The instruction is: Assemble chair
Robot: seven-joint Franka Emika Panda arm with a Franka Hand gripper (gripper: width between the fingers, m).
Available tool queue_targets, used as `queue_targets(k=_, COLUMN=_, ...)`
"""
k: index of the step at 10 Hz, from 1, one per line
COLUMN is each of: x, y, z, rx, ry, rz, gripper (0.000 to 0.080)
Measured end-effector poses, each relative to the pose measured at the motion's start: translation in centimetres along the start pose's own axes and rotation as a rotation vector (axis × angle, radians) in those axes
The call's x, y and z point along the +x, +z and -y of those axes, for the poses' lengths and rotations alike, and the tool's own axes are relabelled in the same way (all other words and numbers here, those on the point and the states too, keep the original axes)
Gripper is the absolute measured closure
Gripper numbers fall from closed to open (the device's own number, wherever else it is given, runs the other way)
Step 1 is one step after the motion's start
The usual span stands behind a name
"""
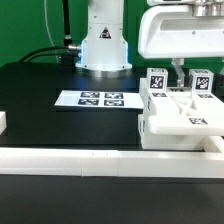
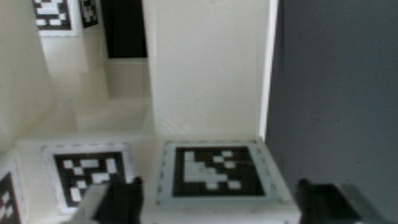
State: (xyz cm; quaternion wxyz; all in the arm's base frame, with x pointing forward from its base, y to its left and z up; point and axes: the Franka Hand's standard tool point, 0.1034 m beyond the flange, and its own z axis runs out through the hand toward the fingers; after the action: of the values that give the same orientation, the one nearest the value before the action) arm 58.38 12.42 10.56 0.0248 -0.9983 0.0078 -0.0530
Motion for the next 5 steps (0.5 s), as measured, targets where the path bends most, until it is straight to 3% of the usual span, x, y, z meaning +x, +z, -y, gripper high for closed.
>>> queue_targets(k=1, x=0.0, y=0.0, z=-0.01, rx=0.0, ry=0.0, rz=0.0, gripper=0.0534)
queue_targets(k=5, x=0.02, y=-0.02, z=0.02, rx=0.004, ry=0.096, rz=-0.001, gripper=0.0534)
